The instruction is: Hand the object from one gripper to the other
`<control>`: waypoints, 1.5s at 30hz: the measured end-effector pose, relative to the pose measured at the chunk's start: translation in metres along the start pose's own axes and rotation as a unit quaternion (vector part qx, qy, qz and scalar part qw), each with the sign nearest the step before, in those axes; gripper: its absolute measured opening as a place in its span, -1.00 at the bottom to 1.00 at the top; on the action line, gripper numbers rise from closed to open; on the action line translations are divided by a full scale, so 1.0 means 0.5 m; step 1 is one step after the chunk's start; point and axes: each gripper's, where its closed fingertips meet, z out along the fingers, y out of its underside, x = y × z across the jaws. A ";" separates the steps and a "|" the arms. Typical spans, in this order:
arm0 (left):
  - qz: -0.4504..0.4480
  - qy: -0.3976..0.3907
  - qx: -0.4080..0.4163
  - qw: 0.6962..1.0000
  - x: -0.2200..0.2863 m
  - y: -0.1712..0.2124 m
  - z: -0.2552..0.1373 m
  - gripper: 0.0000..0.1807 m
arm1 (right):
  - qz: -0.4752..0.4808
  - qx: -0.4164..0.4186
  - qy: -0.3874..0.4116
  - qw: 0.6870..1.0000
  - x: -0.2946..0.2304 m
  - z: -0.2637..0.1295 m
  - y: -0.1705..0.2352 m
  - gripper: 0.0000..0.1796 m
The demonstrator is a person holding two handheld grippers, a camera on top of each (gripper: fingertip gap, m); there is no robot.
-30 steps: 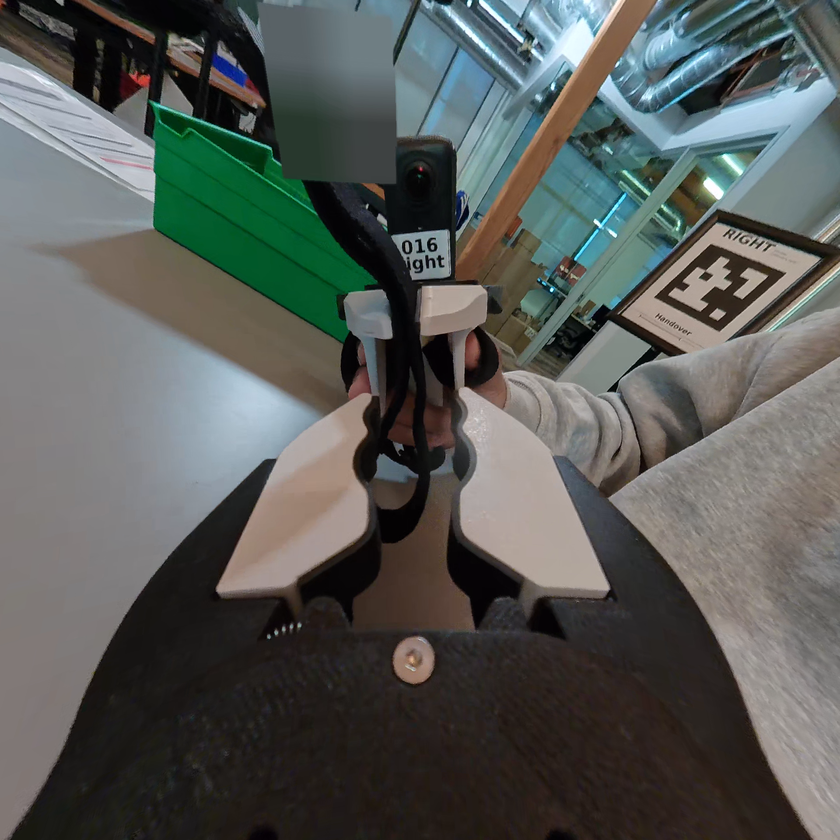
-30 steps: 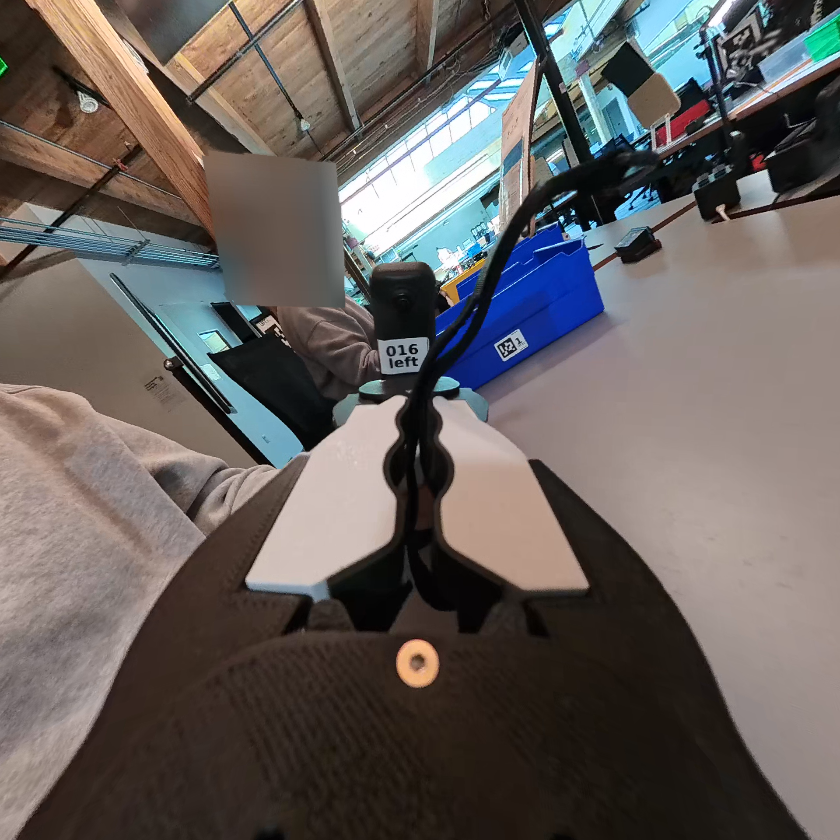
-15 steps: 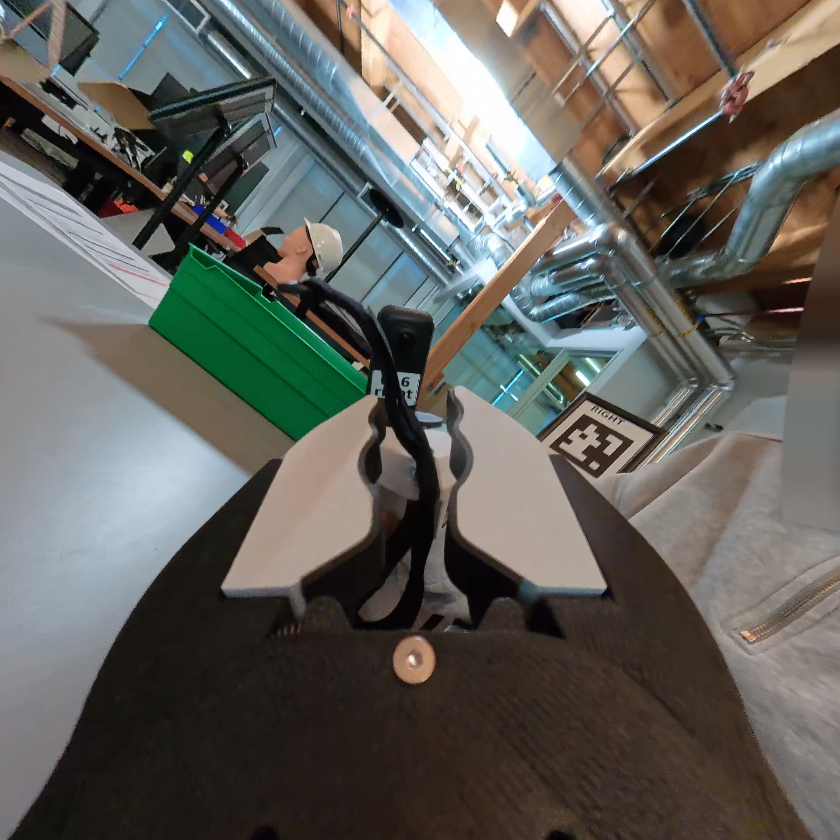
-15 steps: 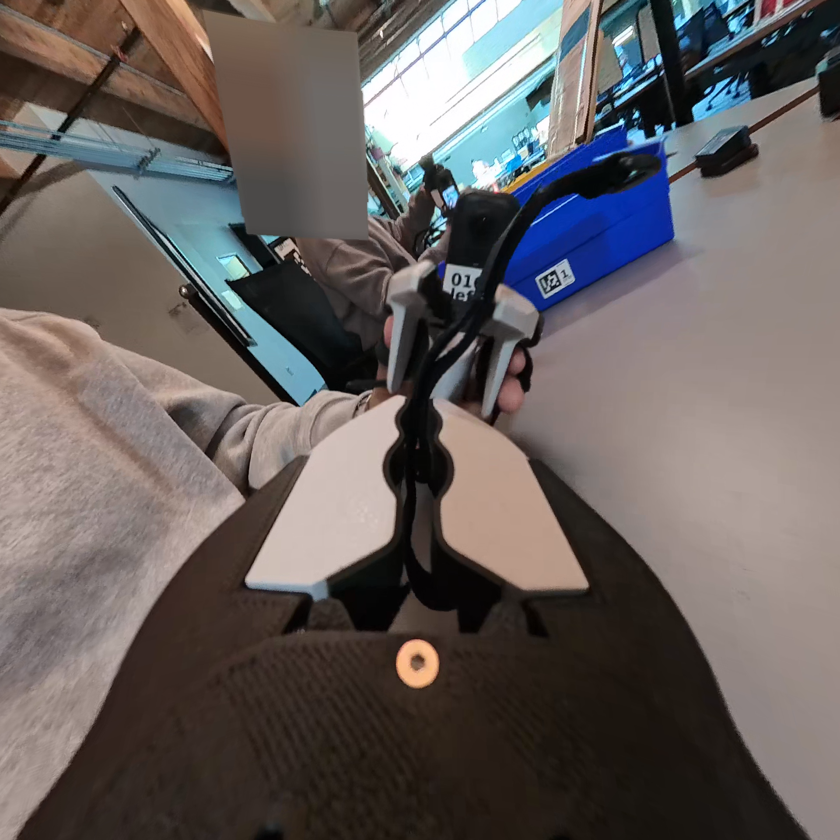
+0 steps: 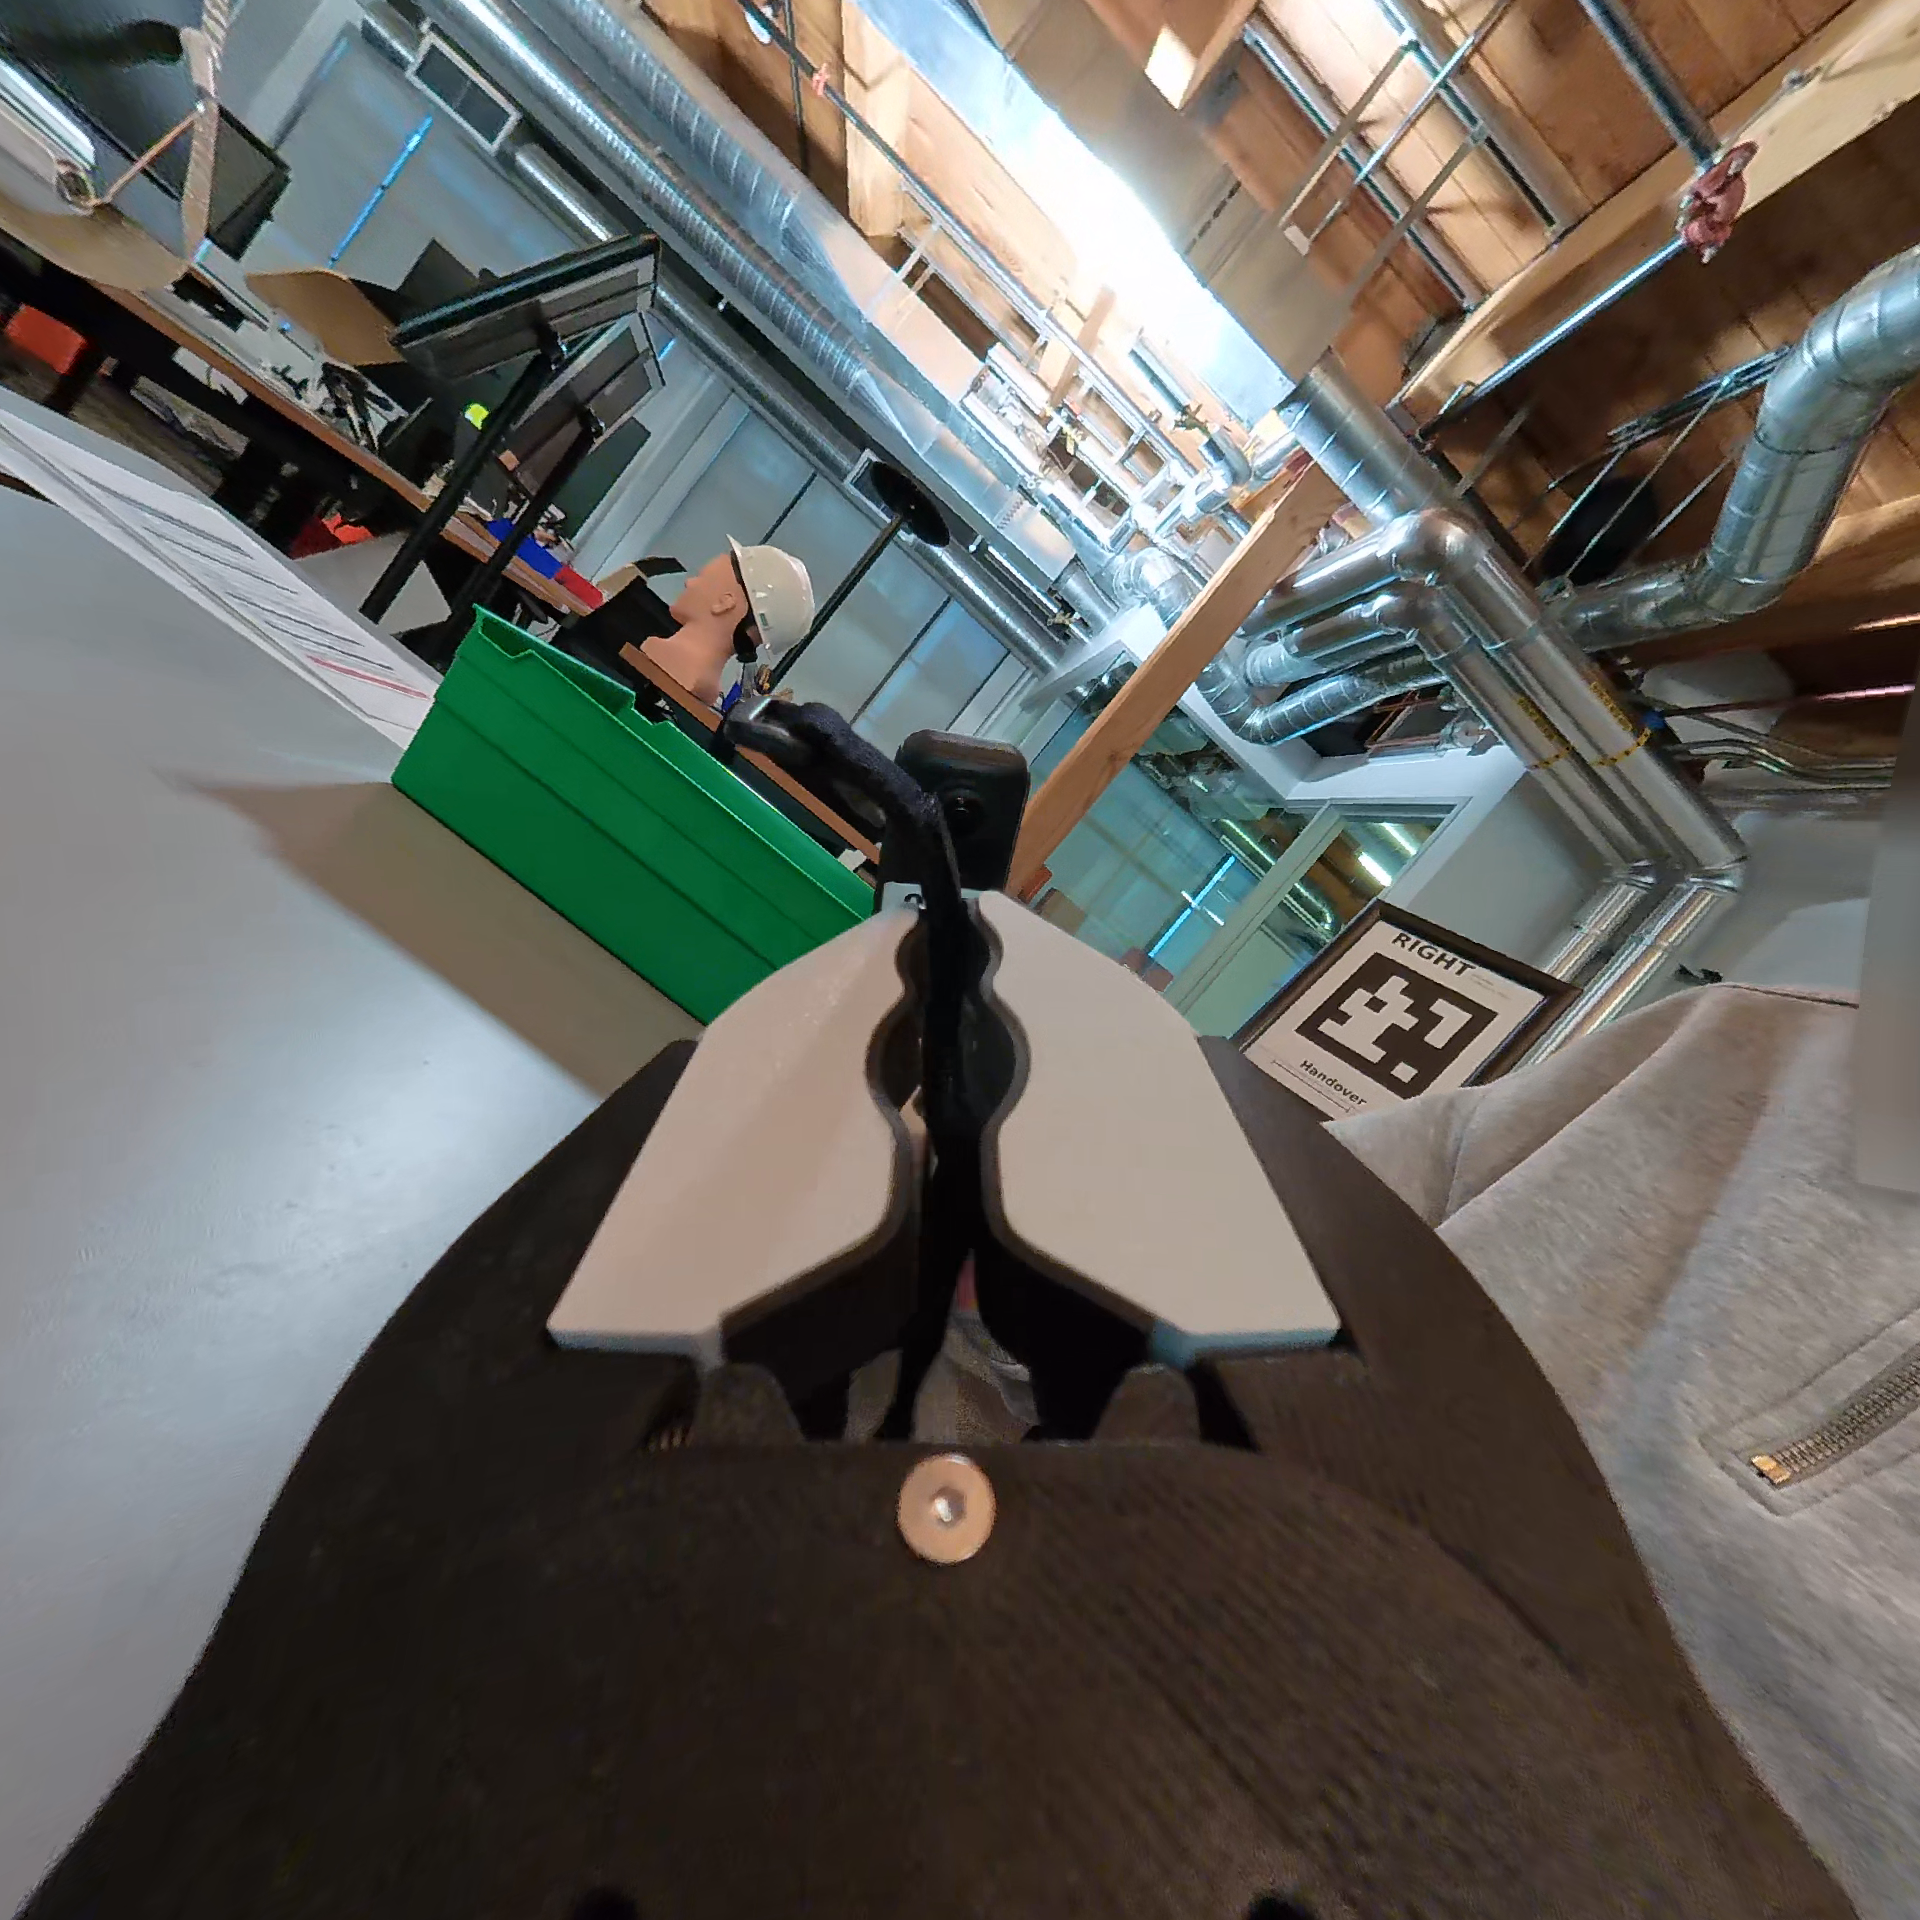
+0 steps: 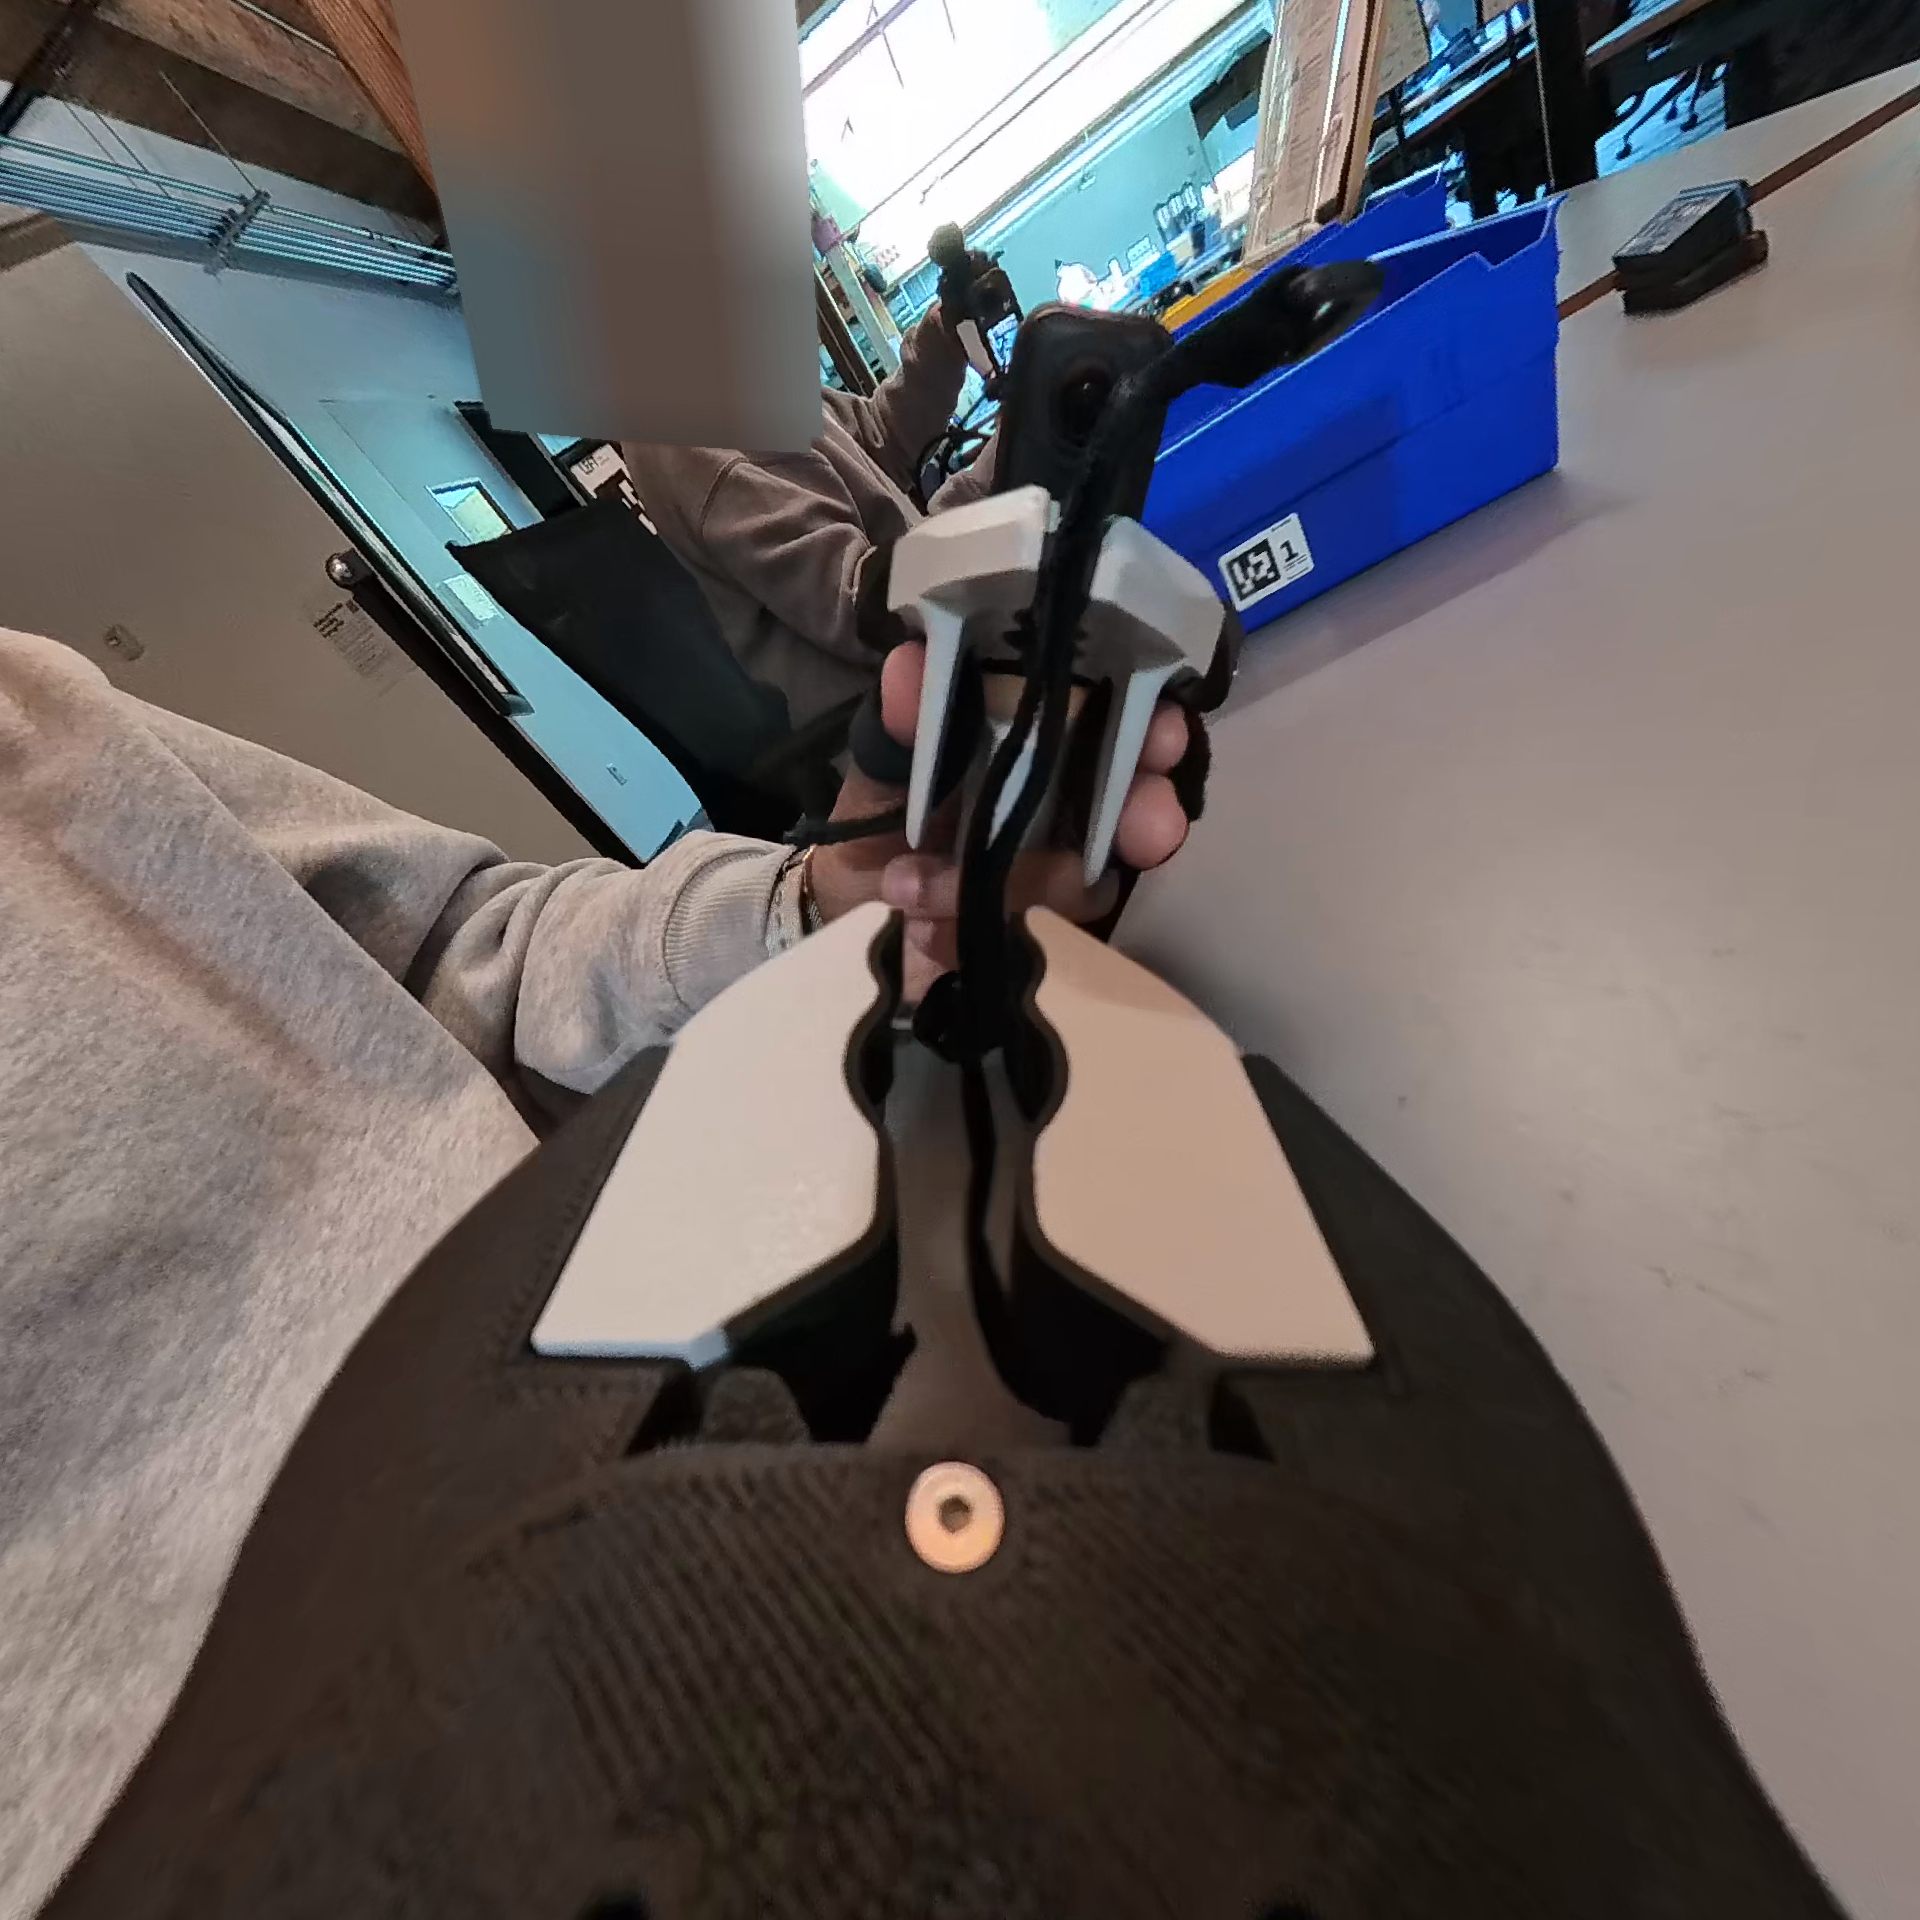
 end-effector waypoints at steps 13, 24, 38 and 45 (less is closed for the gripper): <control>-0.045 0.089 -0.033 0.994 0.046 0.022 0.015 -0.95 | 0.010 0.156 0.035 0.987 0.028 -0.084 -0.102 -0.46; -0.003 0.036 -0.147 0.988 0.028 0.101 0.040 -0.95 | 0.112 0.148 -0.060 0.981 0.007 -0.069 -0.091 -0.52; 0.029 -0.007 -0.192 0.981 0.004 0.139 0.049 -0.84 | 0.110 0.161 -0.044 0.980 0.016 -0.084 -0.100 -0.91; -0.032 -0.001 -0.161 0.986 -0.007 0.130 0.050 -0.35 | 0.106 0.244 -0.057 0.962 0.020 -0.153 -0.151 -0.91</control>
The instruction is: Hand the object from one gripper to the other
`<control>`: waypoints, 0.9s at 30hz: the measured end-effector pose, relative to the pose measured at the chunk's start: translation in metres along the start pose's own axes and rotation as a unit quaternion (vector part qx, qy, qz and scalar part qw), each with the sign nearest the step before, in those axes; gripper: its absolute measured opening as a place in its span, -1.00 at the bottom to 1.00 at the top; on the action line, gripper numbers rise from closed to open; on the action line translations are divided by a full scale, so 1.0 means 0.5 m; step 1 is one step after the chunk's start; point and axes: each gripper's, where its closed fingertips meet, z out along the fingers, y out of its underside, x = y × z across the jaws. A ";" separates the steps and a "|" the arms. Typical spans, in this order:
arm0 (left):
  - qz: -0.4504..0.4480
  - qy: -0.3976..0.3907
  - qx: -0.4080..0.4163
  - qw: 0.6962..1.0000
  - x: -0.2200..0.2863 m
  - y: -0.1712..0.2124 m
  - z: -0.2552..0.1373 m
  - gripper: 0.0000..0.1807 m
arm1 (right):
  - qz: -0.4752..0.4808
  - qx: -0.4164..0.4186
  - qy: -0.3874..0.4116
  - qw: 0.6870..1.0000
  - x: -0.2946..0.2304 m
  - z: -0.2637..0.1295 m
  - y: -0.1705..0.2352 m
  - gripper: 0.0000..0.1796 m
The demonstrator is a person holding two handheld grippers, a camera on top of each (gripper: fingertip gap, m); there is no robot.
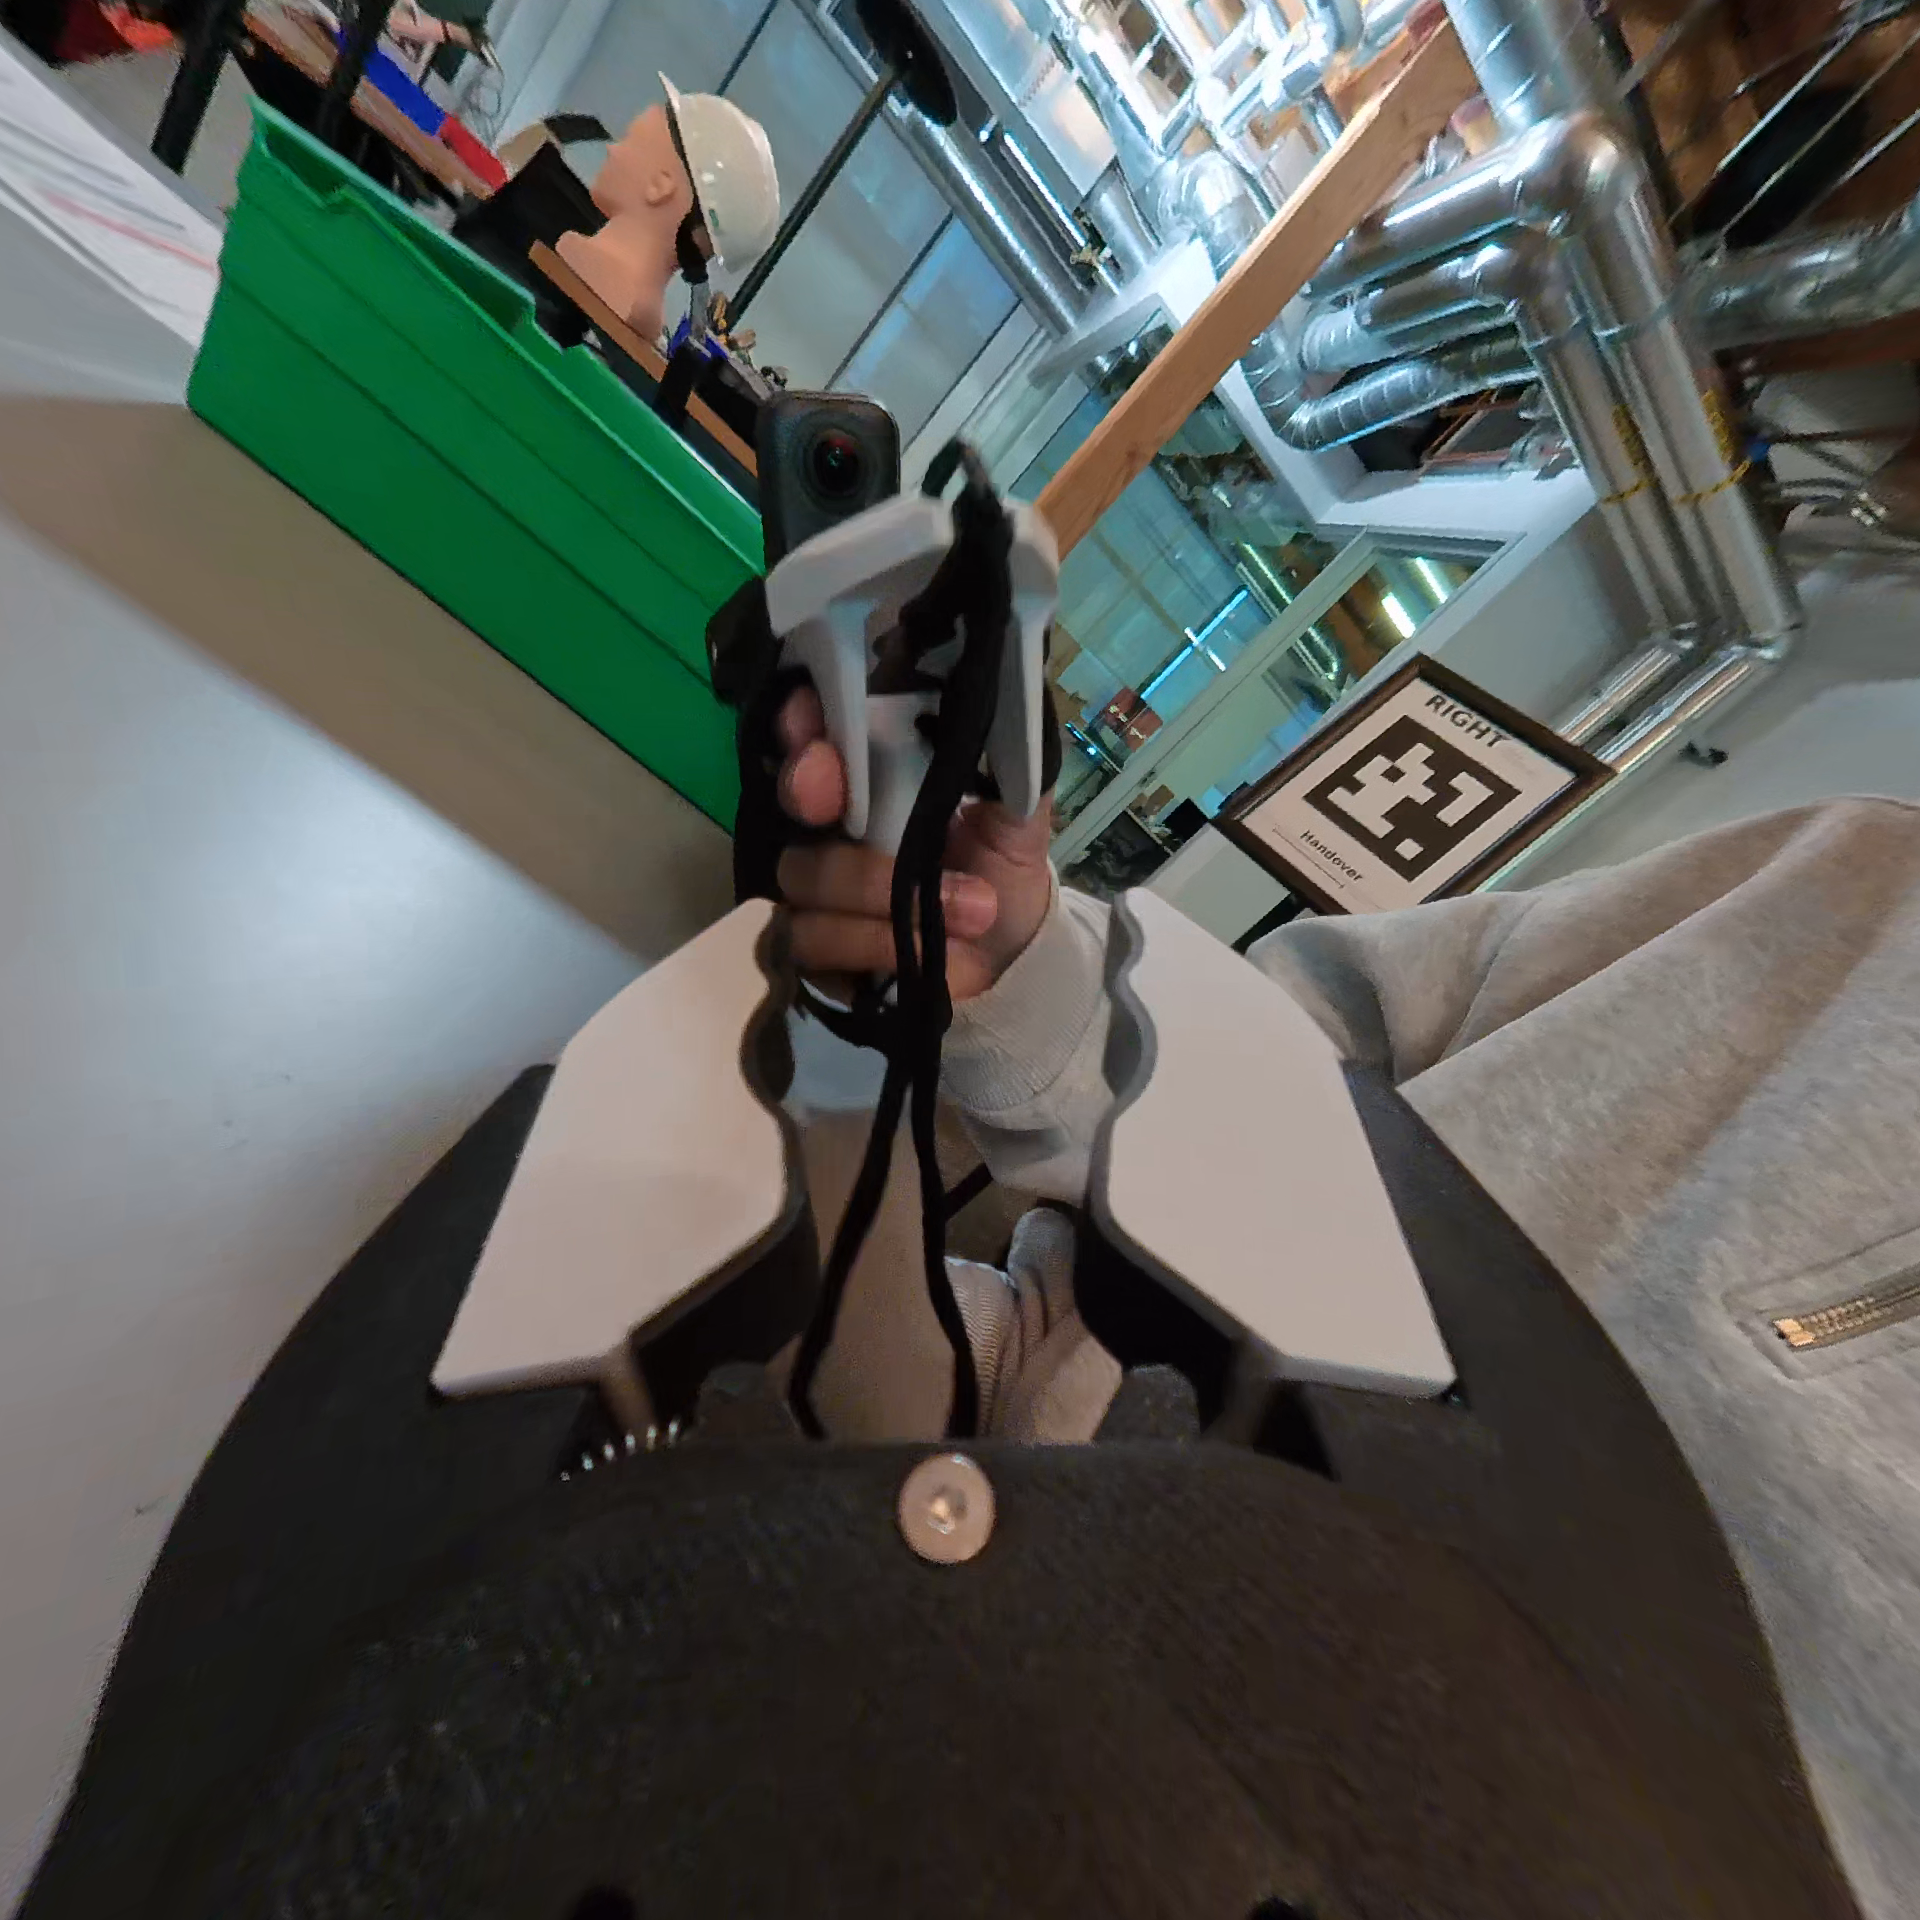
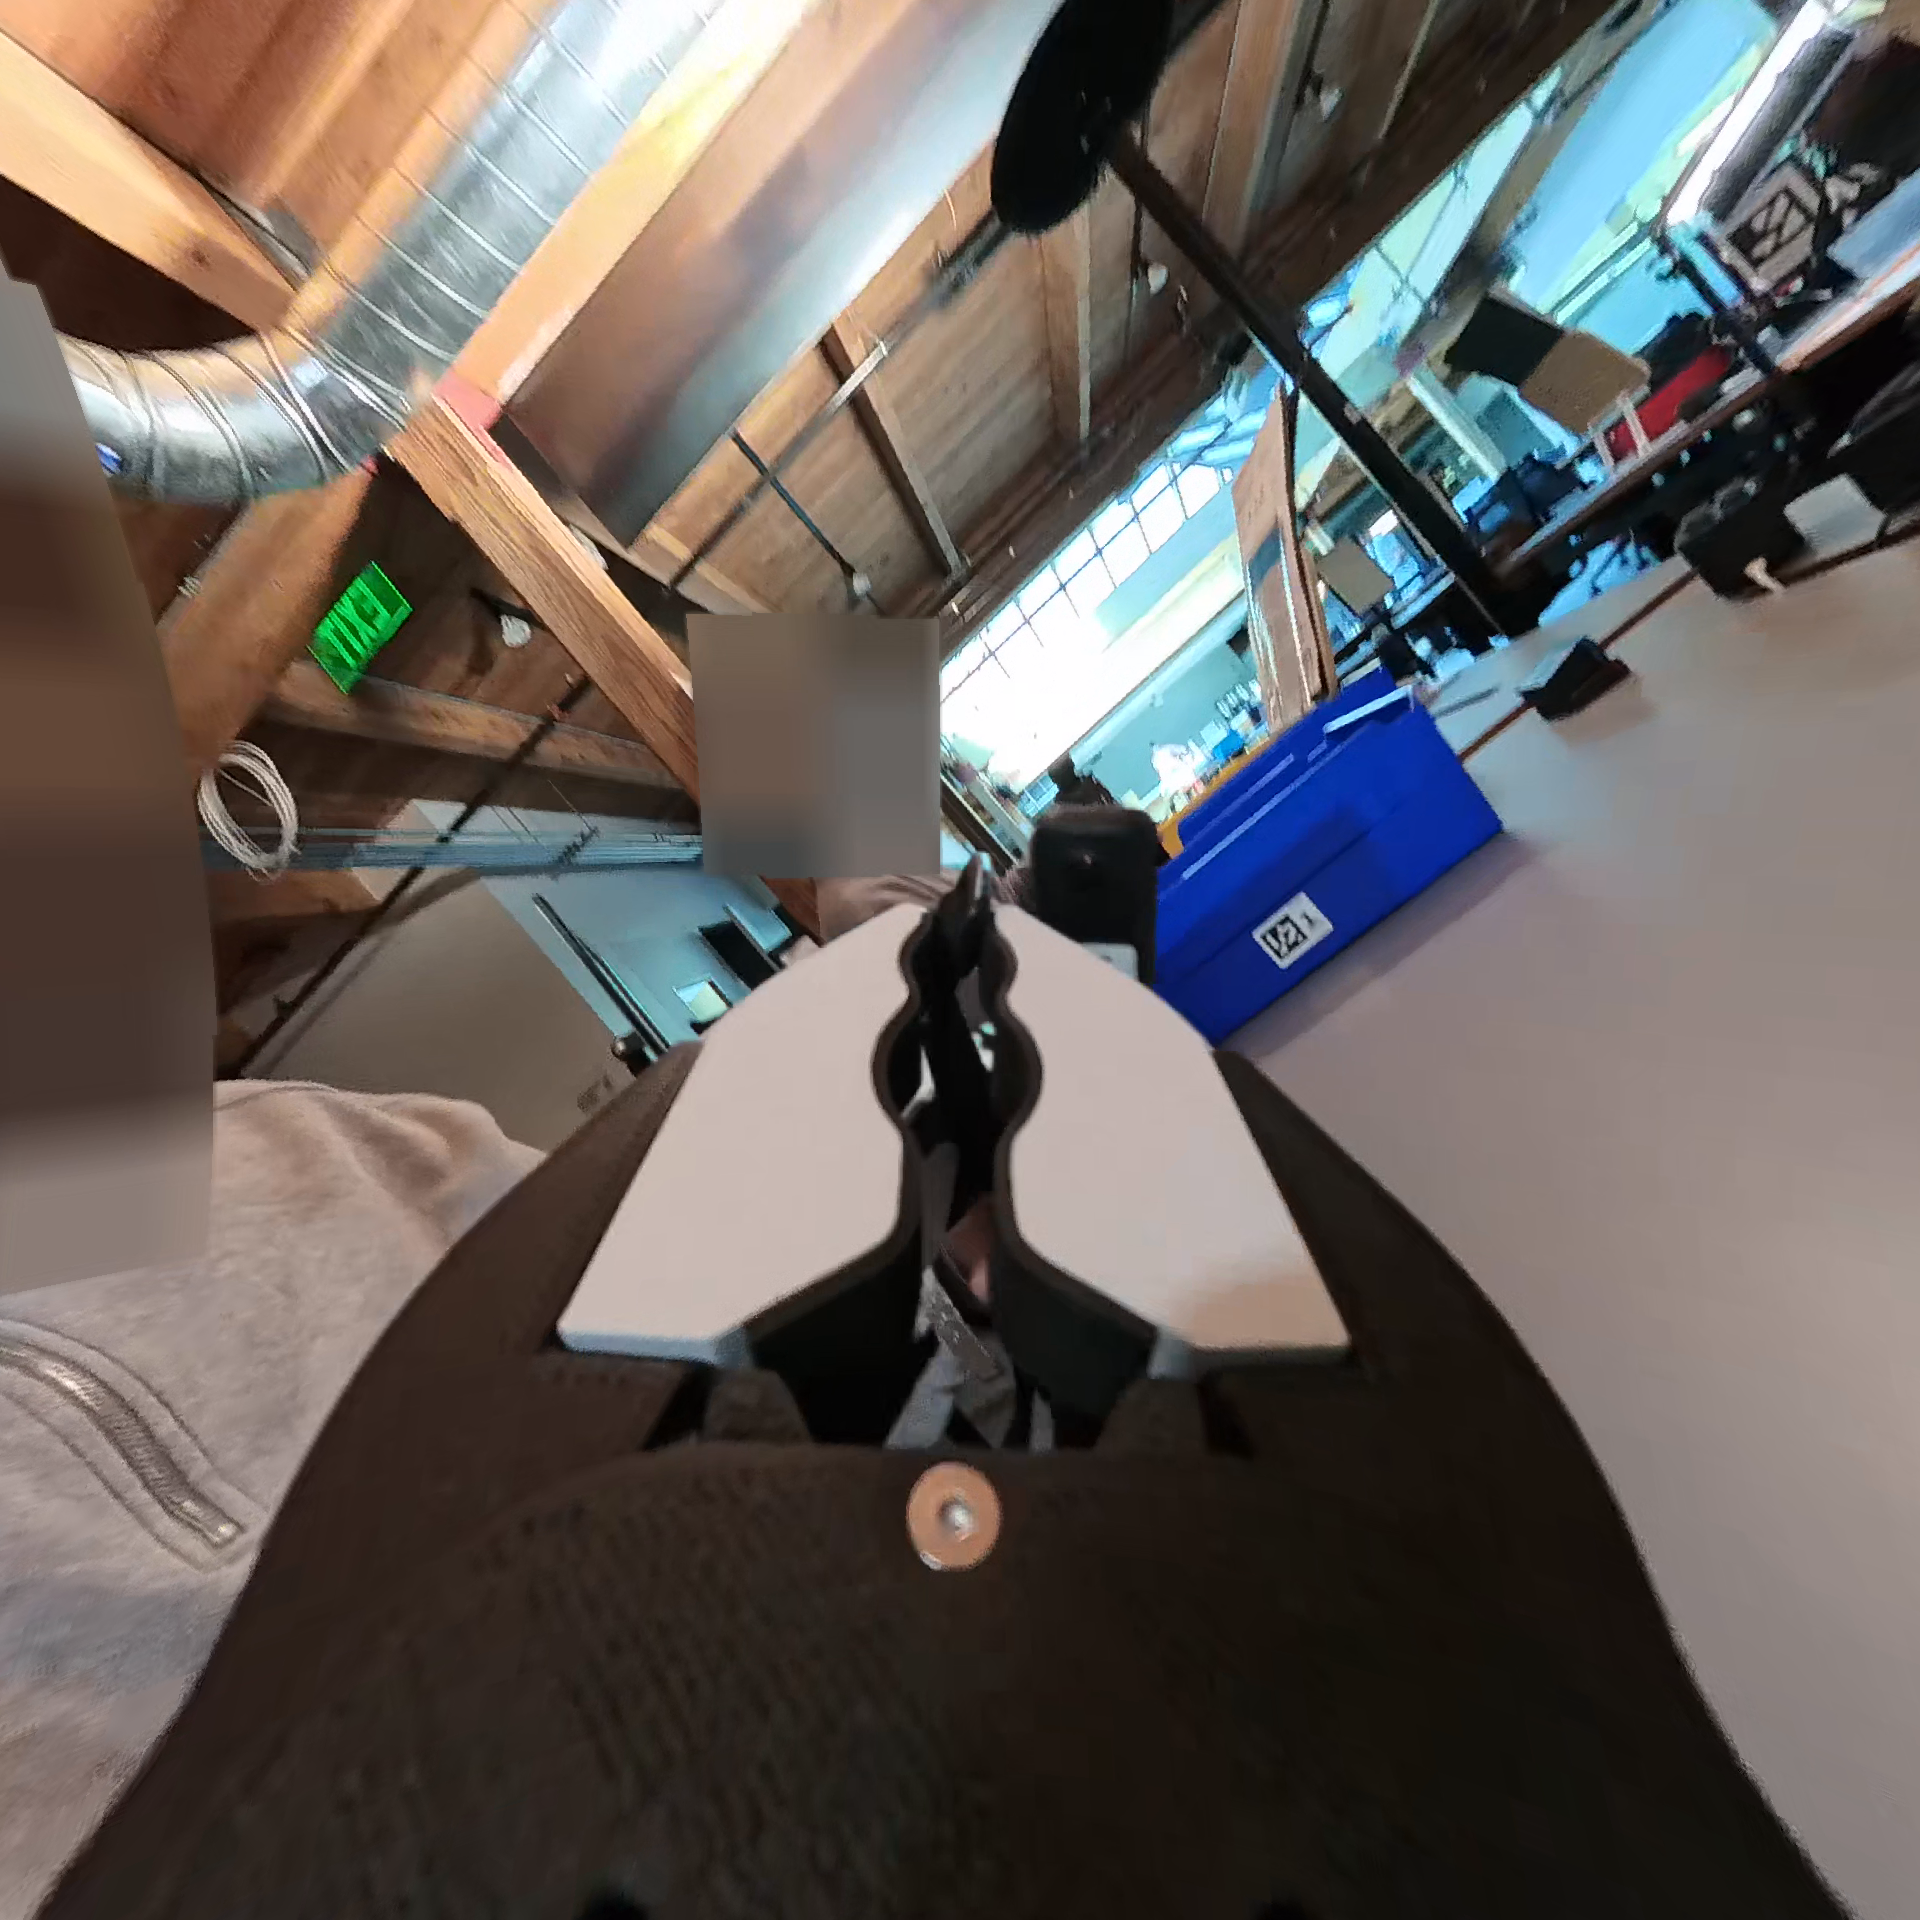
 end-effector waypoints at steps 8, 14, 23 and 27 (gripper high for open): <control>-0.012 -0.045 -0.121 0.992 -0.035 0.087 0.025 -0.46 | -0.008 0.051 -0.019 0.998 -0.015 -0.029 -0.048 -0.91; 0.018 -0.054 -0.157 0.986 -0.032 0.106 0.028 -0.92 | -0.026 0.035 -0.008 0.999 -0.014 -0.021 -0.037 -0.91; 0.024 -0.032 -0.113 0.993 -0.015 0.072 0.020 -0.93 | -0.073 0.112 0.064 0.989 0.019 -0.040 -0.078 -0.37; 0.021 -0.034 -0.043 0.998 -0.017 0.021 -0.002 -0.94 | -0.072 0.099 0.071 0.990 0.024 -0.034 -0.069 -0.30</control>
